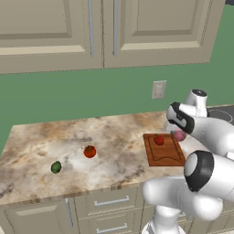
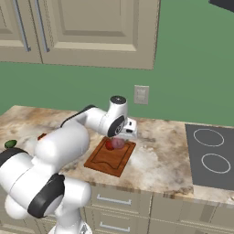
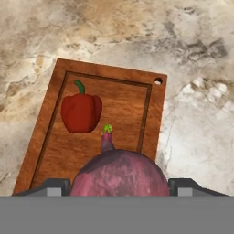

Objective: Place the avocado, onion, tomato, and bell pepper on the cutting board.

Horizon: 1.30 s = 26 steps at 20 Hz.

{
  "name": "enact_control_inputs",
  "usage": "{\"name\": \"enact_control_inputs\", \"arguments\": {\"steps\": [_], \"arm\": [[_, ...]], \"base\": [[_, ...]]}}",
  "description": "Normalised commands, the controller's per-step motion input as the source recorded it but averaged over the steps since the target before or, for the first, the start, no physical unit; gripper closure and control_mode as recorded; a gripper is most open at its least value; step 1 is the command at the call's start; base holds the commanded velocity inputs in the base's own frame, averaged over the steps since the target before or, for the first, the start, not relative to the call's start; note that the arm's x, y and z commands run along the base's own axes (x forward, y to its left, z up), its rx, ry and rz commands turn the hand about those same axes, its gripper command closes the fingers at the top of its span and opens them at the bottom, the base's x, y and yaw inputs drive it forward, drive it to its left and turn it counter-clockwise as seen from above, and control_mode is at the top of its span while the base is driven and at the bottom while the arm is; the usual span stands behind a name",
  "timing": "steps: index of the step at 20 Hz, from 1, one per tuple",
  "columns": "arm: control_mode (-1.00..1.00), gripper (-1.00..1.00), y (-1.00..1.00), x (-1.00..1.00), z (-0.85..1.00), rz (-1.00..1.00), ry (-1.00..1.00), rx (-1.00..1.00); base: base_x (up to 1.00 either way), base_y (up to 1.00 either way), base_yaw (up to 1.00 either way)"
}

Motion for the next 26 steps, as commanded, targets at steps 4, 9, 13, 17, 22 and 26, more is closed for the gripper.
{"name": "enact_control_inputs", "arguments": {"steps": [4, 9, 13, 17, 22, 26], "arm": [[-1.00, 1.00, -0.07, 0.09, -0.27, 0.00, 0.04, 0.02], [-1.00, 1.00, -0.01, 0.11, -0.30, 0.00, 0.04, 0.01], [-1.00, 1.00, 0.00, 0.14, -0.29, 0.00, 0.03, 0.00], [-1.00, 1.00, 0.00, 0.13, -0.29, 0.00, 0.02, 0.00], [-1.00, 1.00, 0.00, 0.15, -0.31, 0.00, 0.03, 0.00], [-1.00, 1.00, 0.00, 0.16, -0.36, 0.00, 0.05, 0.00]], "base": [[0.00, 0.00, 0.00], [0.00, 0.00, 0.00], [0.00, 0.00, 0.00], [0.00, 0.00, 0.00], [0.00, 0.00, 0.00], [0.00, 0.00, 0.00]]}}
